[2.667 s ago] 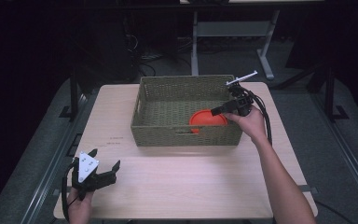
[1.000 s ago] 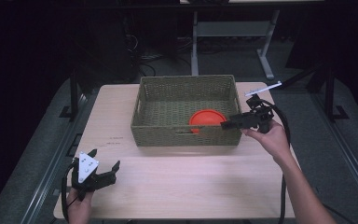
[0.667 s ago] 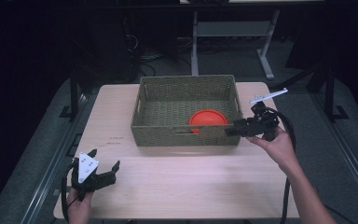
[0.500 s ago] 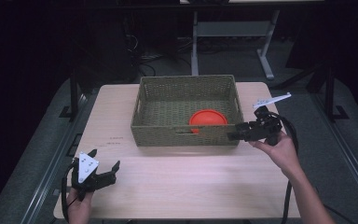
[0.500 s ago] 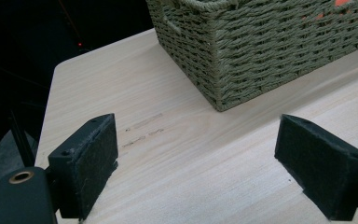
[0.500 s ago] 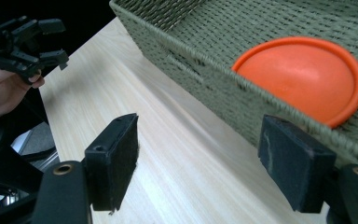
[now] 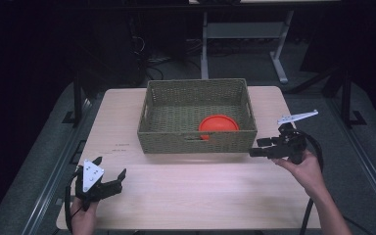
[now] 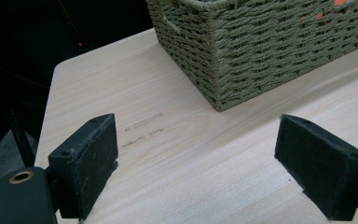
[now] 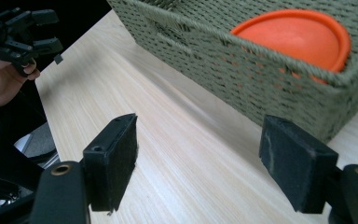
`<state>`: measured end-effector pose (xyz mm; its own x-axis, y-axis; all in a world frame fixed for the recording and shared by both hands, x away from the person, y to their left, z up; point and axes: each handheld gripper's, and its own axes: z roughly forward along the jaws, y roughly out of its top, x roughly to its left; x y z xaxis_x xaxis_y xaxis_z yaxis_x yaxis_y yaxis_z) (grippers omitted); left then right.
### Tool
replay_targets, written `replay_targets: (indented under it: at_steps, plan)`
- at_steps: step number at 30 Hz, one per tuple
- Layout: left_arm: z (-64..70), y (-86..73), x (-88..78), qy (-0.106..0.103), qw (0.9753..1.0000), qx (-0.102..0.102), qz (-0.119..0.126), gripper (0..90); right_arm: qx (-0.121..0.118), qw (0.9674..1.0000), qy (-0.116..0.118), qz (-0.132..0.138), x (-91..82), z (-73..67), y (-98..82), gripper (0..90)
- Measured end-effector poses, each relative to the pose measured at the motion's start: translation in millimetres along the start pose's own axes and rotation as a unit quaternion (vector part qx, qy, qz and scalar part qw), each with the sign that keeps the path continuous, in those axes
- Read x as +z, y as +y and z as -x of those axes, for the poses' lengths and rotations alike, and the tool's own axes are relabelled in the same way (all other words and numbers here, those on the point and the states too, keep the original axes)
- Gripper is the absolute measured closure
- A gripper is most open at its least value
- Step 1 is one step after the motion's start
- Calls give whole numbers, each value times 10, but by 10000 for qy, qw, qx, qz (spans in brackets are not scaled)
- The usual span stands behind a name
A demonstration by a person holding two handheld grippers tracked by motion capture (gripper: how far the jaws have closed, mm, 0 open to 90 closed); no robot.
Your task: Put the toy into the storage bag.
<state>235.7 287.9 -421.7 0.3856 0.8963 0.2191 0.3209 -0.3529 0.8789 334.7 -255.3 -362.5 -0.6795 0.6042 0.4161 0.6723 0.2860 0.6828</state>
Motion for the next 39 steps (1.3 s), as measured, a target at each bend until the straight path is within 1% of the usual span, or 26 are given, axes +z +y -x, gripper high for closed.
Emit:
replay_targets:
  at_steps: [6, 8, 10, 14, 20, 26, 31, 36, 39]
  plan:
    - [-6, -2, -2, 13, 10000, -1, -13, 127, 135, 9999, -30, 30, -9, 64, -127, 264]
    - [-2, -5, -3, 10, 10000, -52, -17, 127, 177, 9998, -33, 28, -7, 82, -163, 263]
    - [-3, -5, -1, 10, 10000, -42, -18, 127, 224, 9997, -56, 14, -6, 102, -205, 263]
    - [1, -3, -2, 13, 10000, -31, 8, 127, 238, 9996, -147, -63, -13, 127, -272, 263]
    - [2, -4, 0, 11, 10000, -25, 5, 127, 261, 9994, -206, -61, -50, 147, -356, 263]
    - [16, -4, 4, 4, 10000, -32, 13, 127, 487, 9986, -212, -7, -59, 236, -507, 263]
    - [15, -4, 5, 0, 10000, -27, 5, 127, 604, 9979, -223, 1, -62, 297, -648, 263]
    - [27, 0, 10, -16, 10000, 2, -14, 127, 735, 9970, -221, 74, -81, 346, -783, 263]
    - [32, 1, 17, -31, 10000, 10, -14, 127, 773, 9967, -229, 89, -85, 367, -862, 262]
